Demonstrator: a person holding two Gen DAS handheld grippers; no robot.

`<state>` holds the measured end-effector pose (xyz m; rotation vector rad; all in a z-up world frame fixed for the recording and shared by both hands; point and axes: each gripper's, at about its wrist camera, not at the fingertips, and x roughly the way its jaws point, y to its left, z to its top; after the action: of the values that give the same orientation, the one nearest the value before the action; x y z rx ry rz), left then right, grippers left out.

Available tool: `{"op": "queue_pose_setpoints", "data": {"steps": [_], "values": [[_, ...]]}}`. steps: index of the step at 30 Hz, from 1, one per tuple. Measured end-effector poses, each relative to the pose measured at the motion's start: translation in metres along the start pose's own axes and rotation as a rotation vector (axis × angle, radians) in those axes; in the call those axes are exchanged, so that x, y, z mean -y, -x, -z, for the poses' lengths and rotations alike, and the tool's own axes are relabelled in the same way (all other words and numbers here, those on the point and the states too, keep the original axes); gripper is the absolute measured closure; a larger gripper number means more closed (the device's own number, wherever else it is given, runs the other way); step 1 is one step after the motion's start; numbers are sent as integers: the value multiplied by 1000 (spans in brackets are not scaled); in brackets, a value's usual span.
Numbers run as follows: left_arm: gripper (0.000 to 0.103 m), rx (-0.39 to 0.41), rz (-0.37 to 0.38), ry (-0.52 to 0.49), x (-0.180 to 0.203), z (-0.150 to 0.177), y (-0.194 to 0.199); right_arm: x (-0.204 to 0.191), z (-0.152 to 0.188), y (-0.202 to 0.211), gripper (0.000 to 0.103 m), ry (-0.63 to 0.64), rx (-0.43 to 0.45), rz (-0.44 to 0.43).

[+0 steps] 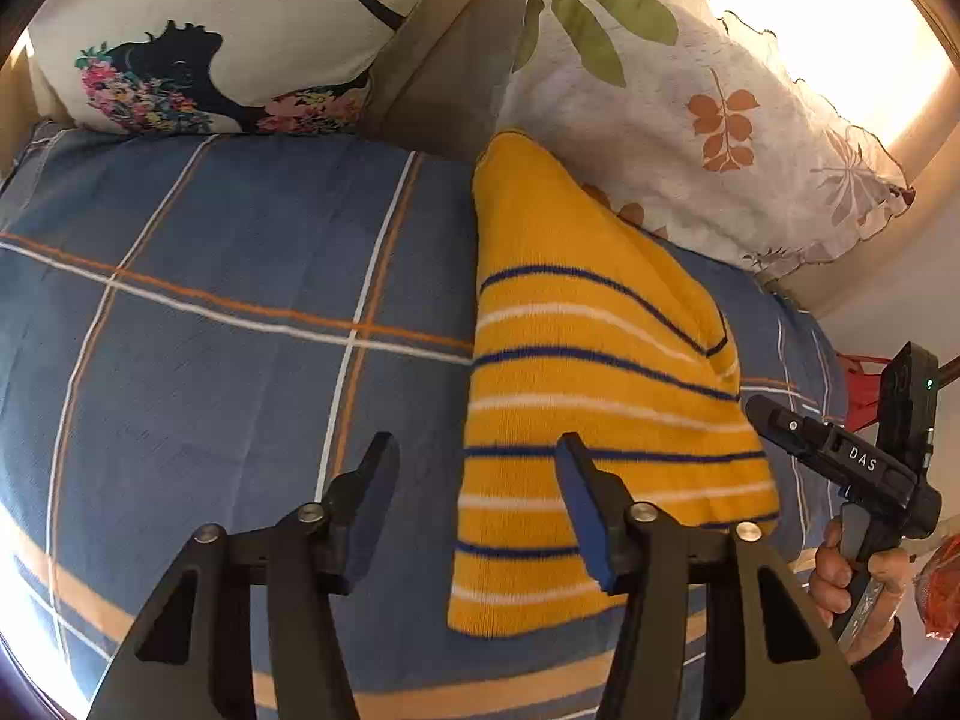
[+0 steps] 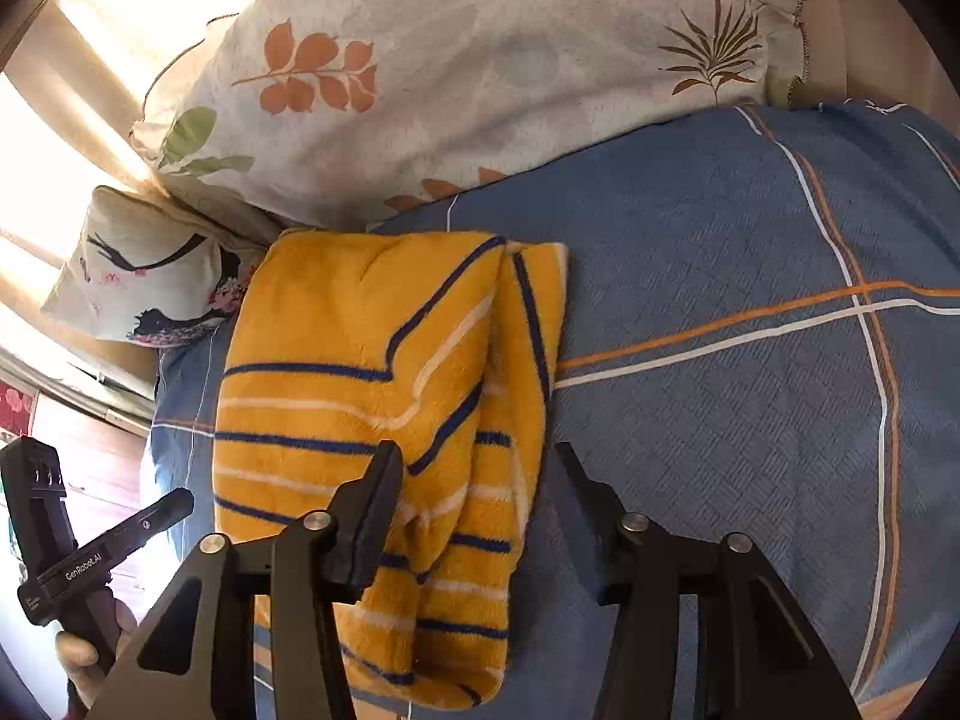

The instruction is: Fold small clothes

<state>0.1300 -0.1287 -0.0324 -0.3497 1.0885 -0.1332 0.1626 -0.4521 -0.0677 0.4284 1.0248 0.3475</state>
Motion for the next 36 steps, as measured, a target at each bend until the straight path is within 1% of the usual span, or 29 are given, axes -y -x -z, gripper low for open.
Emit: {"op": "queue_pose_setpoints", "data": {"steps": [2, 3, 5, 6, 8, 10, 11, 12, 13, 14, 15, 16, 17, 19, 20, 21, 22, 23, 24, 25, 27, 28, 31, 33, 36], "values": [[33, -11, 62, 13, -9, -13, -16, 5, -7, -11, 37, -27, -6, 4], [30, -26, 92, 10, -12, -20, -26, 8, -10, -19, 37, -40, -16, -17], [28, -59, 129, -7, -12, -32, -49, 13, -16, -36, 37, -71, -51, -60], [25, -76, 158, -13, -11, -36, -59, 14, -17, -44, 37, -92, -64, -91], [24, -125, 247, 5, -9, -41, -79, 11, -18, -55, 35, -119, -31, -138], [24, -178, 325, 38, -3, -41, -95, 2, -20, -61, 37, -115, -41, -139], [25, -194, 328, 42, 1, -40, -99, -4, -21, -64, 58, -110, -60, -152], [33, -181, 312, 40, 4, -40, -98, -11, -21, -68, 66, -113, -88, -171], [40, -172, 309, 44, 5, -40, -94, -18, -22, -69, 68, -105, -86, -162], [54, -163, 323, 60, 2, -41, -87, -25, -23, -66, 70, -85, -75, -152], [60, -154, 347, 85, -3, -42, -78, -33, -25, -63, 71, -68, -68, -161], [61, -139, 363, 99, -8, -44, -68, -38, -25, -60, 71, -61, -68, -191], [61, -123, 354, 95, -10, -46, -56, -42, -25, -57, 71, -54, -69, -220], [61, -89, 303, 63, -12, -48, -35, -55, -25, -53, 71, -26, -66, -262], [59, -86, 269, 57, -13, -49, -29, -59, -24, -55, 71, -14, -66, -271], [54, -87, 220, 54, -16, -49, -26, -63, -23, -59, 68, -6, -68, -267], [52, -83, 154, 47, -18, -49, -26, -63, -22, -65, 66, 0, -73, -243], [51, -79, 76, 34, -20, -48, -26, -61, -22, -72, 64, -1, -78, -192], [51, -83, -7, 22, -24, -46, -30, -57, -21, -81, 57, -4, -89, -121], [51, -84, -58, 15, -27, -43, -30, -53, -20, -85, 54, -15, -100, -95], [51, -62, -27, 47, -34, -34, -20, -48, -17, -78, 52, -53, -85, -108], [51, -50, -25, 58, -36, -29, -12, -51, -17, -69, 52, -39, -62, -88], [50, 0, -87, 48, -33, -11, 10, -76, -15, -35, 52, 66, 43, -11], [49, 23, -121, 36, -30, 1, 21, -96, -11, -19, 52, 127, 86, -19], [49, 41, -154, 48, -34, 19, 35, -127, 3, -17, 52, 212, 78, -54]]}}
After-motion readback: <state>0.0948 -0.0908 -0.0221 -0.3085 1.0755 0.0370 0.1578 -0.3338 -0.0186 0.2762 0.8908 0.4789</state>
